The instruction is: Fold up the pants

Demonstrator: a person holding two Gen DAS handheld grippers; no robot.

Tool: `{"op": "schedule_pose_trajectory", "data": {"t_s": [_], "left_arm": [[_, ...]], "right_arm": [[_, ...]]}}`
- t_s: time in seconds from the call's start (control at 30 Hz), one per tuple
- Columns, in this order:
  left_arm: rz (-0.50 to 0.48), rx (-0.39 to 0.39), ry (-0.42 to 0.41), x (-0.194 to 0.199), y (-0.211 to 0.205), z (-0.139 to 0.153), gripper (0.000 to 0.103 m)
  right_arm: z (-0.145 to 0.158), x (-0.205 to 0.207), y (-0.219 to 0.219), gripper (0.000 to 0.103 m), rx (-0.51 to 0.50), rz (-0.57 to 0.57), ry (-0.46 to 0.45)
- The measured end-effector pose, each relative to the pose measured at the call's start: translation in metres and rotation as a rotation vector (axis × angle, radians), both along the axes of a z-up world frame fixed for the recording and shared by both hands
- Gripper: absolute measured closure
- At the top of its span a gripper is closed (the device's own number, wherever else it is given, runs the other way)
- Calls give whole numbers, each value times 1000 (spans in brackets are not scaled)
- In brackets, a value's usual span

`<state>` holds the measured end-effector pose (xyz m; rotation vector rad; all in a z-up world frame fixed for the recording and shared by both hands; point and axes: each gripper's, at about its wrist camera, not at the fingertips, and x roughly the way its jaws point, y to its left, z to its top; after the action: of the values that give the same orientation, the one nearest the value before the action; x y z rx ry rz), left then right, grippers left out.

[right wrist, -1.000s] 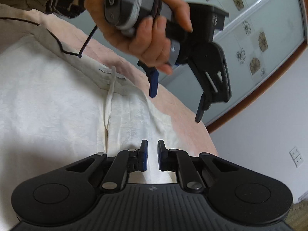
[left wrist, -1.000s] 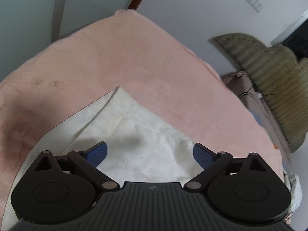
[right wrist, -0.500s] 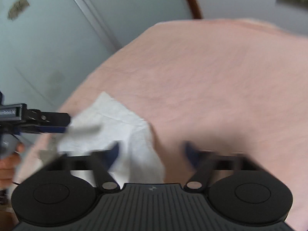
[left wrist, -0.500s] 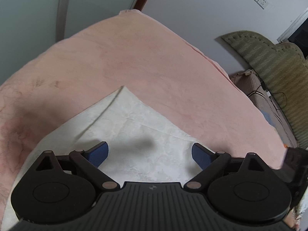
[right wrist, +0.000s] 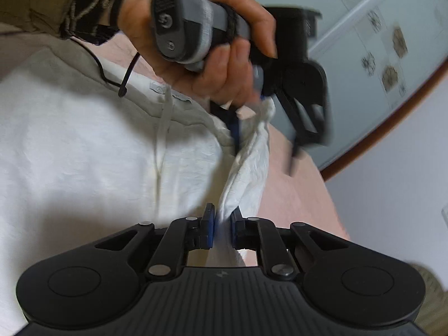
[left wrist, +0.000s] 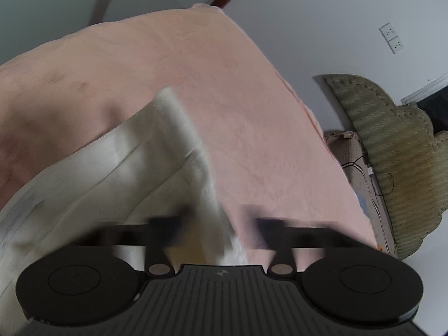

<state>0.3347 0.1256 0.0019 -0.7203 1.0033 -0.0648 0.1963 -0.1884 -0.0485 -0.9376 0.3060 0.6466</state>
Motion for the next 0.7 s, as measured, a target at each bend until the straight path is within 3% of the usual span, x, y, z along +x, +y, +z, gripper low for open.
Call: {"op": "schedule_pose_trajectory", "data": {"t_s": [0.03,0.2,0.3,0.43,0.57,0.7], "left_arm": [[4,7,-17,-11,1,3,96],[-21,93,-206,-100,5,32,97],[-69,112,-260,-154,14,43,97],[-93,132,-247,-209,27,37,97],[-90,212,-211,-247,32,26,97],[-77,249,-158,-264,41,5,95]], "right_arm": [[-1,-2,-1,92,17,-19,2],[11,-29,-6,92,178,-62,76],[28,-61,-15,92,268,-56,153],[35,-107,-20,92,361,-45,287],[24,-135,-10,92,406,-40,377],[8,-149,1,92,406,-47,412]]}}
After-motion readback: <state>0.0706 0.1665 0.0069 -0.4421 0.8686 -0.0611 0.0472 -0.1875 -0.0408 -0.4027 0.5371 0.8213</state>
